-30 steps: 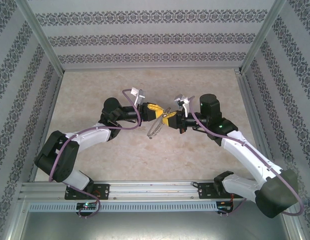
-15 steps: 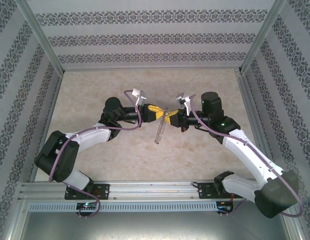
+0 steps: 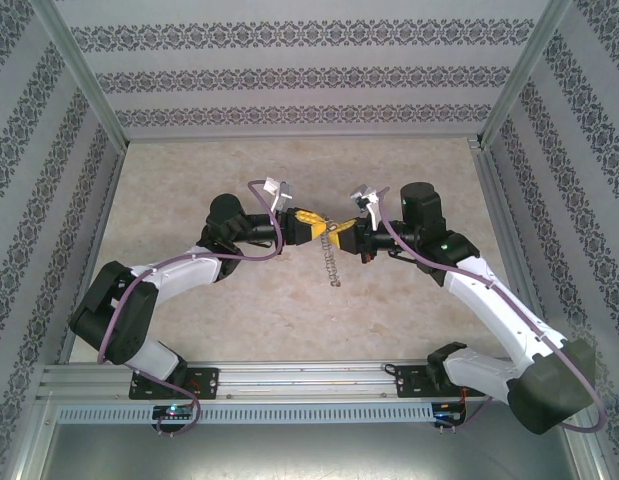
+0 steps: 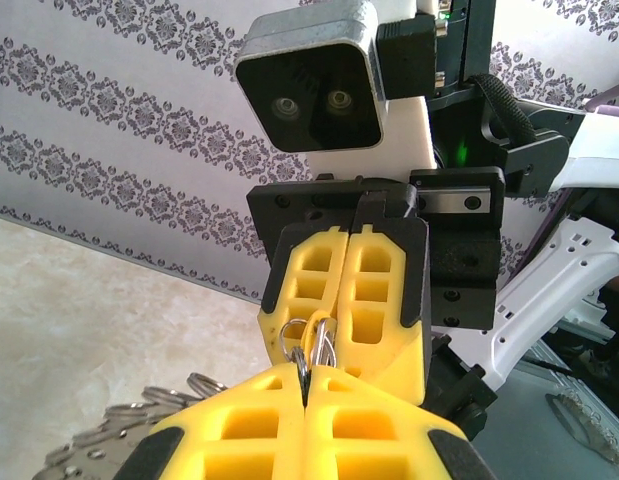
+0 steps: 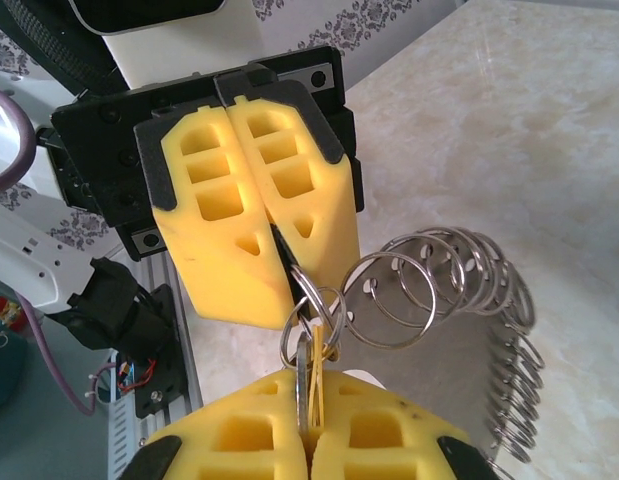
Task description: Put the keys on the keyring
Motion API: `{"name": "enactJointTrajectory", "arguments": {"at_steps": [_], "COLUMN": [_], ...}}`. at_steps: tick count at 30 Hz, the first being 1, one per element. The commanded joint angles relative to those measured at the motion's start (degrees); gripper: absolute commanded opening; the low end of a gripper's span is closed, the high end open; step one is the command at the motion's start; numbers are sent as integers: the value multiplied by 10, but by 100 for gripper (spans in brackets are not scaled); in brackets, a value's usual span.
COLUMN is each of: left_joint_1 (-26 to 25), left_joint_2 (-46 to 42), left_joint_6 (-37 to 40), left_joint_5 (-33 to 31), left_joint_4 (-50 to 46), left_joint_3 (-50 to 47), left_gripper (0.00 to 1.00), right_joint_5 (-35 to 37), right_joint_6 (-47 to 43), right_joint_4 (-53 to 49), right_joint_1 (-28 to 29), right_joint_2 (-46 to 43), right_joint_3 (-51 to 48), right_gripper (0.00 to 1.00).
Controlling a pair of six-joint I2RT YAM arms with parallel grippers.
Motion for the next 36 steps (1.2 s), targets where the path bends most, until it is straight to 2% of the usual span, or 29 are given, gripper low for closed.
{"name": "enactJointTrajectory", "arguments": {"at_steps": [1, 29, 36], "left_joint_1": [-5, -5, -5], "left_joint_2": [0, 0, -4], "left_joint_6": [9, 8, 19], "left_joint_5": [11, 11, 14], "left_joint_4": [12, 12, -1], "left_joint_3": [21, 22, 22], "left_gripper": [0, 0, 0], "right_joint_5": [3, 15, 17], "right_joint_6": [-11, -8, 8], "right_joint_4": [5, 9, 15], "right_joint_1": [5, 4, -21], "right_joint_2": [5, -1, -26], "right_joint_3": [13, -13, -16], "right_gripper": [0, 0, 0]}}
